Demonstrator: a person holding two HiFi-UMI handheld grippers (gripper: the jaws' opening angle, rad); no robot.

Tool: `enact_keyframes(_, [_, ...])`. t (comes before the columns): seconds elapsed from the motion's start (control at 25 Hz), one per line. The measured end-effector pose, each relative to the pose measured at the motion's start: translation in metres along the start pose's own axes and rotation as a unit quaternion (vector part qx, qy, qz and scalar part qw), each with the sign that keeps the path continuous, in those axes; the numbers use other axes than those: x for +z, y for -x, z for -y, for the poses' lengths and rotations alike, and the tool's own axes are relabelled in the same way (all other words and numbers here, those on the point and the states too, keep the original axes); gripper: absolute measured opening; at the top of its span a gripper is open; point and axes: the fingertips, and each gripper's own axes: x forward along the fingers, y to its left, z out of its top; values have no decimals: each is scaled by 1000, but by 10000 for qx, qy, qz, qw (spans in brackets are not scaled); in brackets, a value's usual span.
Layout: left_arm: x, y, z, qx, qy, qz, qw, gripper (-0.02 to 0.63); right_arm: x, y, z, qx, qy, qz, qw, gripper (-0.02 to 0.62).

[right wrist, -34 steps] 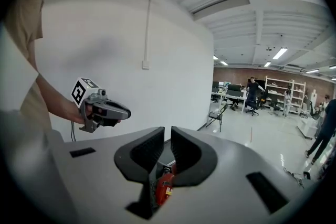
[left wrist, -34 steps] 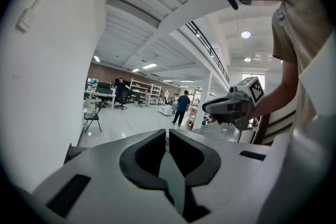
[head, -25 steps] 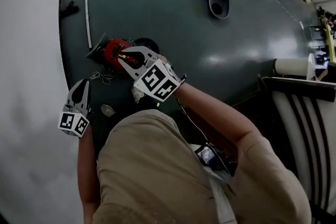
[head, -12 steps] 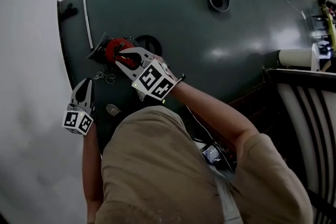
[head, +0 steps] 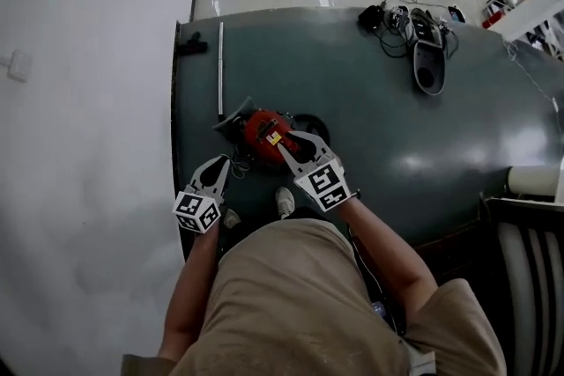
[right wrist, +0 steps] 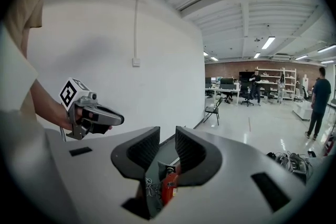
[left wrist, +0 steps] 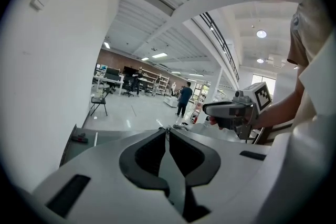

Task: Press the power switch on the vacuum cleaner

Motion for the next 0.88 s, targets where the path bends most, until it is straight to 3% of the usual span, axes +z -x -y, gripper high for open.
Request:
enact_keyframes(0.24, [7,-10,-11,-75,62,20,10000,11,-23,-21,2,-114,-7,-96,9999,78])
enact_keyframes(0.48, [-2,-14,-29,-184,-5,-289,9994,12,-32,-35,-7,-110,-13,-246,9996,78])
enact_keyframes(0.88, [21,-9,-50,-658,-304,-419,9965,12,-6,-80,4,-904,-590,92,9941,78])
